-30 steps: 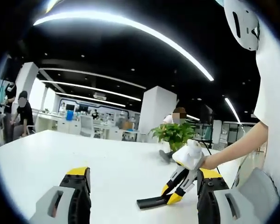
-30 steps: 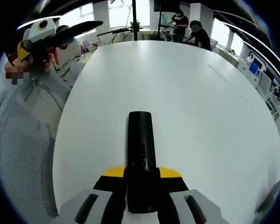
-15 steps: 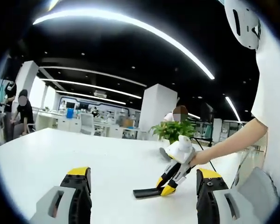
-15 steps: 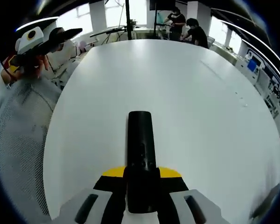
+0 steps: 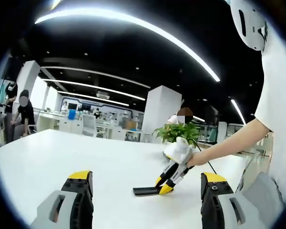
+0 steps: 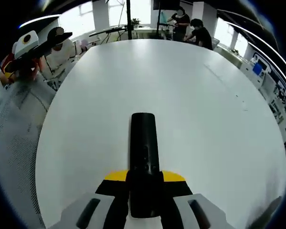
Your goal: Press the specified remote control buttons in sequence, fully releasing each button before pressing the next.
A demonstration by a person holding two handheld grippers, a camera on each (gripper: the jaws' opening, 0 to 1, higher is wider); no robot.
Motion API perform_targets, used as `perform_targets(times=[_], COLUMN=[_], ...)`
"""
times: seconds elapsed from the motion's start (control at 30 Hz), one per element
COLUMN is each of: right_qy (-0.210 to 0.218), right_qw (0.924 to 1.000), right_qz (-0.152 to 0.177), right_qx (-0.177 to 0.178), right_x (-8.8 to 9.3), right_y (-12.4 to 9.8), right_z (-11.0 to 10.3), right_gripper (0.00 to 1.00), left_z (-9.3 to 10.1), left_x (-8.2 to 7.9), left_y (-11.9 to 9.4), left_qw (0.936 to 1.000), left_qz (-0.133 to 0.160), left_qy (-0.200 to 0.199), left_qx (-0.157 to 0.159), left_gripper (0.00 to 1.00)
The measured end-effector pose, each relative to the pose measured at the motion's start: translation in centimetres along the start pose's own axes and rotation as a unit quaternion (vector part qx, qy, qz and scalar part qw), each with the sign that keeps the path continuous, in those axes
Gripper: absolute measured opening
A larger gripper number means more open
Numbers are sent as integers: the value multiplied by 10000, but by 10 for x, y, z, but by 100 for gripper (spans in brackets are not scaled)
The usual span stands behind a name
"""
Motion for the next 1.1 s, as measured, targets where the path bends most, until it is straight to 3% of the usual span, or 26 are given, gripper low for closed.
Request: perform_targets(times=[0.27,0.33,0.43,0.6,0.77,0.87,0.97,1.1], right_qy=[64,187,770,1637,1858,2043,2225,2243], right_qw=[10000,9997,9948,9744,9610,9464,9334,9304], right_qz=[48,153,654,1507,1944,2345,2634,2695], right_qx=[50,70,84,321,646,877,992,1063], right_x=[0,0,0,0,4,3,5,9], right_y=[-1,-1,-1,-5,-13,-21,-27,-32], right_z=[3,2,1,4,1,-7,-18,-34], right_gripper=[22,22,27,44,73,91,99,99], left_z=[-1,-1,-2,-2,0,0,0,0], left_x=[-1,-1,-1,-1,0,0,-1,-1], left_y=[0,0,0,0,0,0,0,0], left_qw=[10000,10000,10000,10000,10000,10000,10000,10000], left_qz=[14,25,29,21,-18,-18,-3,-8], left_qy=[37,27,11,-4,-22,-24,-28,-43], left_qx=[-27,-34,-57,-51,-22,-20,-25,-16], left_gripper=[97,97,97,97,97,97,98,98])
Point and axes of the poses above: the point that each gripper's makers call its tool centre point, and the gripper's own axes: y roughly forward along the fingers, z roughly to its right, x roughly out of its underside, the point moved 6 cm from there along -y, roughly backward along the fingers, and after that the axes turned 8 degrees about -x, right-handed, at the moved point
